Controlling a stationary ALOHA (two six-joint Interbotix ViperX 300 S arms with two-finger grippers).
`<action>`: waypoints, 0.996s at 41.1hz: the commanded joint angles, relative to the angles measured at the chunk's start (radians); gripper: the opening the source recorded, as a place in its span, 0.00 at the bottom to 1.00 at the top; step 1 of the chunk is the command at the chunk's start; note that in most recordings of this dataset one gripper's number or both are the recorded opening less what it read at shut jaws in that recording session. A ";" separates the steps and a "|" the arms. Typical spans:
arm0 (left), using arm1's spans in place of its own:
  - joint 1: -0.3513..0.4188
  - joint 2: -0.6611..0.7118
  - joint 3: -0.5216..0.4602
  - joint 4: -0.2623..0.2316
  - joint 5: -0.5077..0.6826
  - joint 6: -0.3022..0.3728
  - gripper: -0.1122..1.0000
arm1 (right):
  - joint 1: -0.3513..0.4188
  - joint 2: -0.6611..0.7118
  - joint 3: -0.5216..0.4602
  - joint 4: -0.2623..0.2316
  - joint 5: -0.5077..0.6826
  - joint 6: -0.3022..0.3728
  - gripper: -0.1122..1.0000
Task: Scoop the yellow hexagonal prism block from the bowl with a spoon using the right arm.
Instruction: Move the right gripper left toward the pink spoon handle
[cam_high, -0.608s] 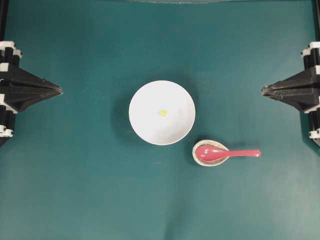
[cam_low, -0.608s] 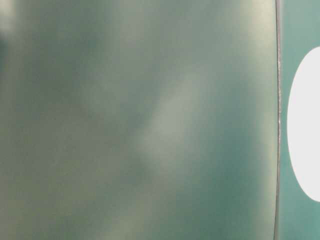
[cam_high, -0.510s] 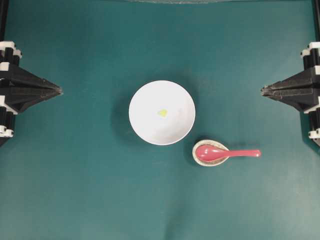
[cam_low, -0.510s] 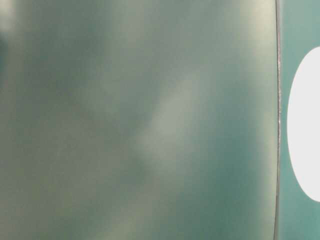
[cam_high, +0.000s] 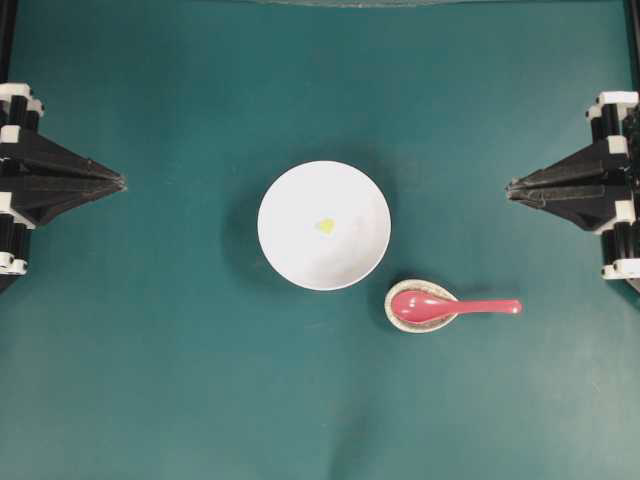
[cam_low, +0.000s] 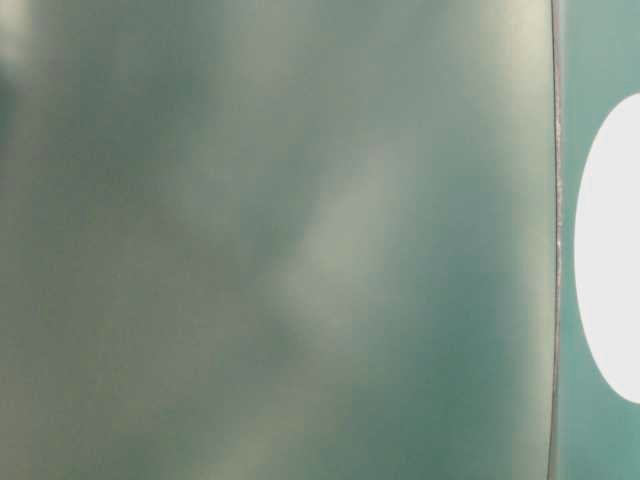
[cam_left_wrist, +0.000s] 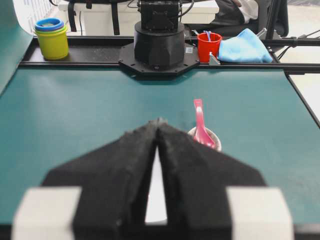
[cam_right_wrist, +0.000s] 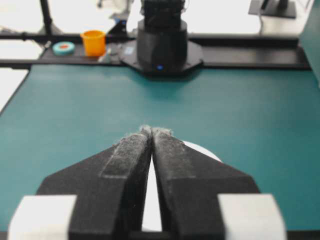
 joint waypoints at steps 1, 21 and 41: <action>0.002 0.000 -0.025 0.005 0.002 0.002 0.17 | -0.002 0.003 -0.012 0.006 -0.012 0.002 0.29; 0.002 -0.058 -0.048 0.005 0.087 0.002 0.17 | -0.002 0.026 -0.008 0.020 -0.014 0.003 0.57; 0.002 -0.051 -0.046 0.005 0.115 0.008 0.17 | 0.026 0.225 0.061 0.078 -0.187 0.003 0.57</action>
